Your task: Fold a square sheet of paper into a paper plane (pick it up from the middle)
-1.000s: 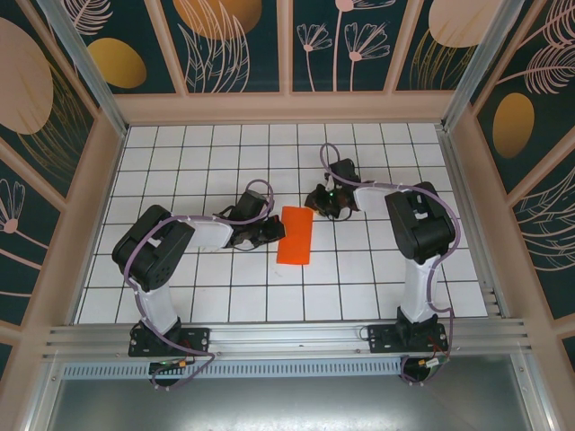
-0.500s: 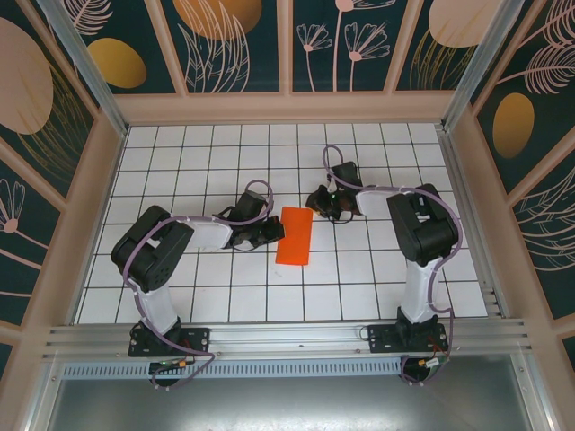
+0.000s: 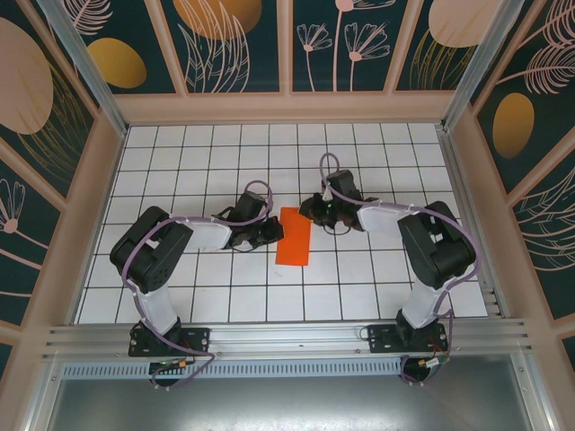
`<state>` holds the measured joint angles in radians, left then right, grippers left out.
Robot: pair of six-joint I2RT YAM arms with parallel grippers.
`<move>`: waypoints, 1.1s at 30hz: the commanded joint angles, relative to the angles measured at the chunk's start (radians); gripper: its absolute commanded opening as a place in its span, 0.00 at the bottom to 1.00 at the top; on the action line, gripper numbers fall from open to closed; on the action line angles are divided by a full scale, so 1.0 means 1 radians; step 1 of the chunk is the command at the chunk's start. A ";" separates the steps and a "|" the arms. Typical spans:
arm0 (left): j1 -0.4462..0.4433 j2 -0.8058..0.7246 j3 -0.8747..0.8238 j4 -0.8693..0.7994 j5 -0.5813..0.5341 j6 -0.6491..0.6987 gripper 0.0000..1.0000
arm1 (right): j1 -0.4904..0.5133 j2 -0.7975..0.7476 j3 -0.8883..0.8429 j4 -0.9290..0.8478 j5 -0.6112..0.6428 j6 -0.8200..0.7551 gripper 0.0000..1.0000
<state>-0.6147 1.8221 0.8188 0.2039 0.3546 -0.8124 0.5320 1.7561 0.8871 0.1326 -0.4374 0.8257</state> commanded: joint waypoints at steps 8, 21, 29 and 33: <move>0.001 0.029 -0.047 -0.156 -0.037 0.020 0.00 | 0.075 -0.088 -0.230 0.138 0.043 0.100 0.21; 0.001 0.030 -0.048 -0.155 -0.034 0.024 0.00 | 0.106 -0.210 -0.256 0.071 0.035 0.066 0.22; 0.001 0.030 -0.045 -0.155 -0.032 0.021 0.00 | 0.168 -0.198 -0.306 0.141 0.016 0.113 0.23; 0.001 0.031 -0.048 -0.155 -0.032 0.023 0.00 | 0.180 -0.163 -0.342 0.153 0.016 0.123 0.23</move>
<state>-0.6144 1.8221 0.8162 0.2062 0.3573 -0.8120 0.7025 1.5646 0.5758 0.2649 -0.4129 0.9272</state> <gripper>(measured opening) 0.055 0.228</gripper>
